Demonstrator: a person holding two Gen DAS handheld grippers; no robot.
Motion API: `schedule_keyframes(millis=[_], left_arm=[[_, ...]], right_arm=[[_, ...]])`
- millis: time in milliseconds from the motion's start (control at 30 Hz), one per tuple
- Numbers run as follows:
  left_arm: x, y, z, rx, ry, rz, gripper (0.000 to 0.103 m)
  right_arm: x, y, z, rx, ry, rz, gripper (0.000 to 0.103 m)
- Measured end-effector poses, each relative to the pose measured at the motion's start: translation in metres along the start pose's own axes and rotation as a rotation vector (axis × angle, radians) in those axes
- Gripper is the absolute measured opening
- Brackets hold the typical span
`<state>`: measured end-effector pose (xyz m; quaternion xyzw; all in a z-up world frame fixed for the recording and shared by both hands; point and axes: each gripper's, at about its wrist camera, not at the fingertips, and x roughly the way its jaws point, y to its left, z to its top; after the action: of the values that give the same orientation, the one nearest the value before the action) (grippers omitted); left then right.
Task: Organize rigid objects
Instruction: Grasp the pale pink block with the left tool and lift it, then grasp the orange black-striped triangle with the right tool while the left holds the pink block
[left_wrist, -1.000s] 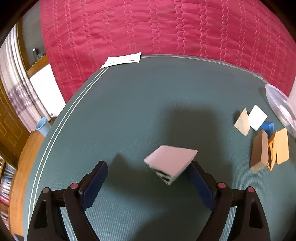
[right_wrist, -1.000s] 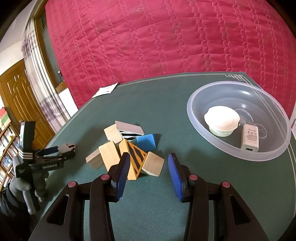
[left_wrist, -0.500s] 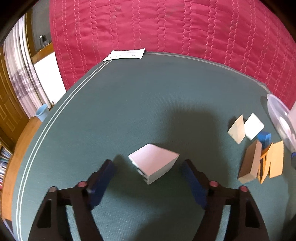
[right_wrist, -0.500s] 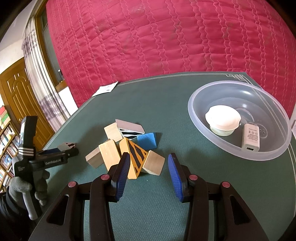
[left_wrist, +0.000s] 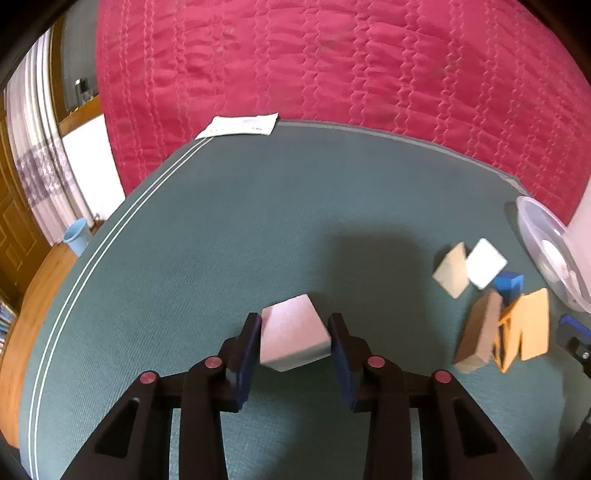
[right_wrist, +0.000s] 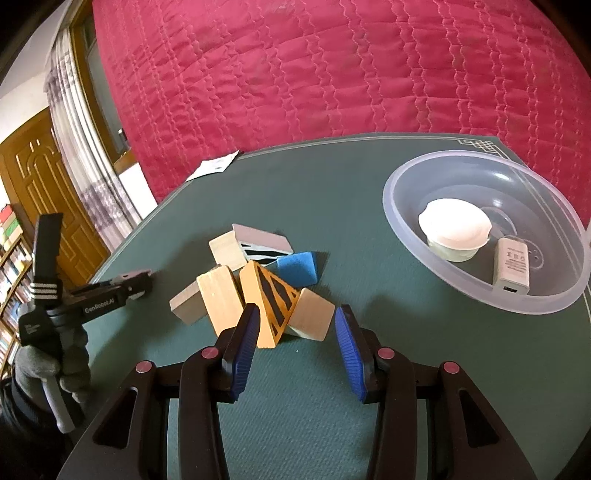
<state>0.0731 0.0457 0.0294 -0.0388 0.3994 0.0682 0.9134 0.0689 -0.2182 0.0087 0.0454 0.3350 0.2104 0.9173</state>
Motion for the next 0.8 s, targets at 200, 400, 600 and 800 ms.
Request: schedule_keyframes(millis=[200,400,600,800], left_arm=[[-0.012,-0.013,-0.001,0.045,-0.032,-0.045,0.032],[-0.012,-0.017,-0.004,0.059,-0.031,-0.075,0.032],[-0.010,-0.019,-0.007,0.060,-0.021,-0.084,0.032],[-0.010,-0.022,-0.009,0.074,-0.021,-0.096,0.032]], right_arm=[[0.002,0.000,-0.001,-0.001,0.009,0.000,0.044],[0.002,0.000,0.000,-0.011,0.010,-0.005,0.044],[0.002,0.001,0.001,-0.017,0.006,-0.008,0.044],[0.011,0.013,0.008,-0.049,0.024,-0.011,0.044]])
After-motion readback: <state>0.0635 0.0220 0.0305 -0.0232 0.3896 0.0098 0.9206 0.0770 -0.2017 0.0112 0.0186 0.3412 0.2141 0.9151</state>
